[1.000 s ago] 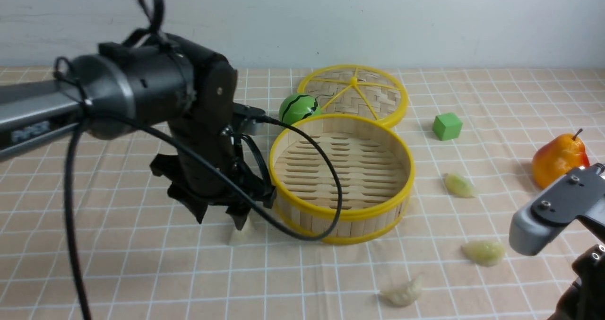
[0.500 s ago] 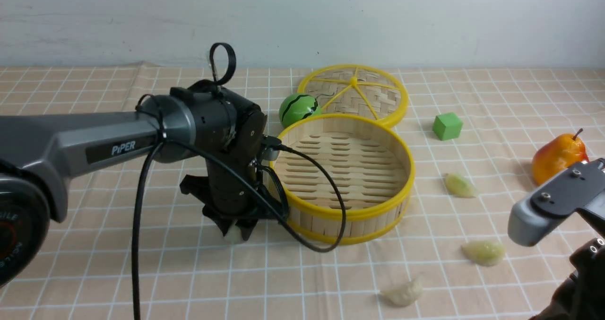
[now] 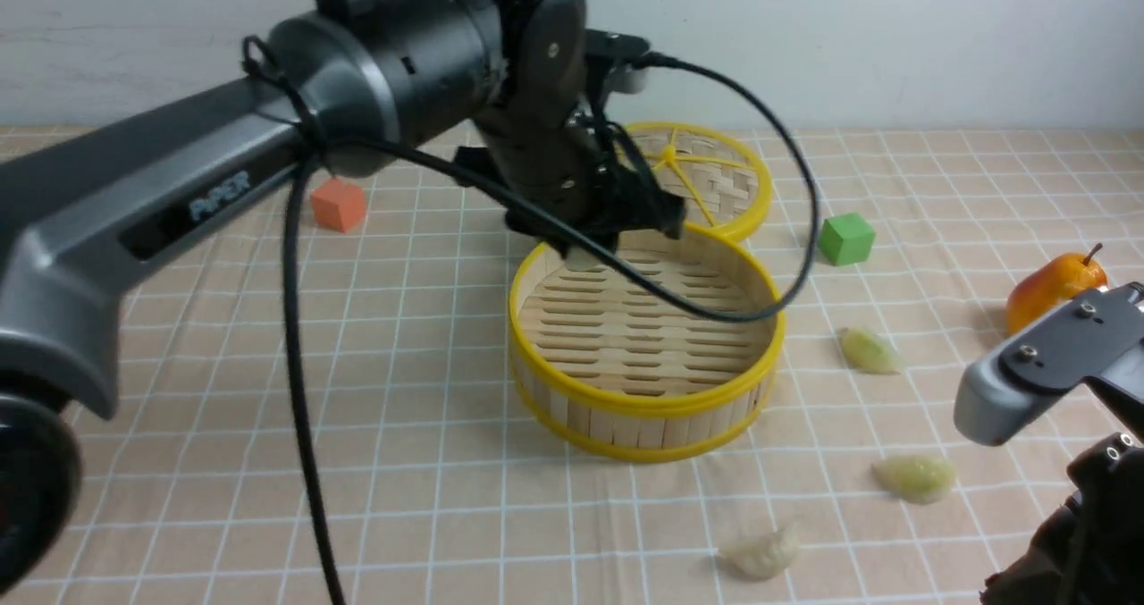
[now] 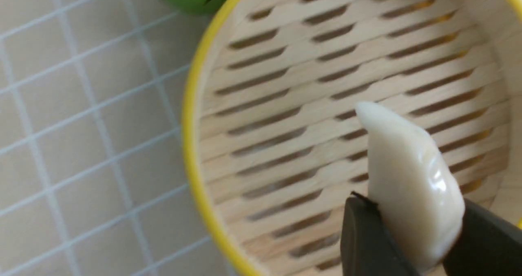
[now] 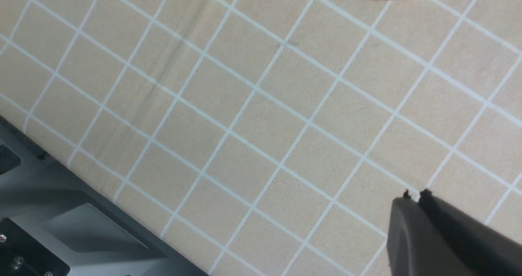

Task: Put the dumplings into the steamer on the table with the brown tablecloth.
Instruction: 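Place the dumpling into the bamboo steamer basket with the left gripper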

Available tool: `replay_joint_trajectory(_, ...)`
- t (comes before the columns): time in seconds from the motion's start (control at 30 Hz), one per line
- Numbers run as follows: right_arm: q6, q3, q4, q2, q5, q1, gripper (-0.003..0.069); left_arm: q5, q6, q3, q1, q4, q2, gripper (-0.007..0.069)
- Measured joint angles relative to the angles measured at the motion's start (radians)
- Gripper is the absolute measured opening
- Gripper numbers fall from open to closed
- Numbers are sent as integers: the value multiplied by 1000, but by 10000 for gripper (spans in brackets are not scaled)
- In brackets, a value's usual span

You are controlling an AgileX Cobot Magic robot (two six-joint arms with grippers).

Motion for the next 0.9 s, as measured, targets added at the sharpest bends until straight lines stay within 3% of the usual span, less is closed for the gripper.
replay_joint_trajectory(0.5, 44, 0, 0, -4, 46, 0, 45, -8, -85, -105, 19, 95, 266, 235)
replay_joint_trajectory(0.63, 45, 0, -8, 2, 43, 0, 48, 13, -88, -109, 19, 105, 257, 288)
replay_joint_trajectory(0.77, 48, 0, -23, 47, 6, 0, 58, 115, -88, -115, 19, 104, 179, 413)
replay_joint_trajectory(0.9, 83, -23, -23, 130, -37, 0, 81, 217, -81, -120, 19, 101, 38, 457)
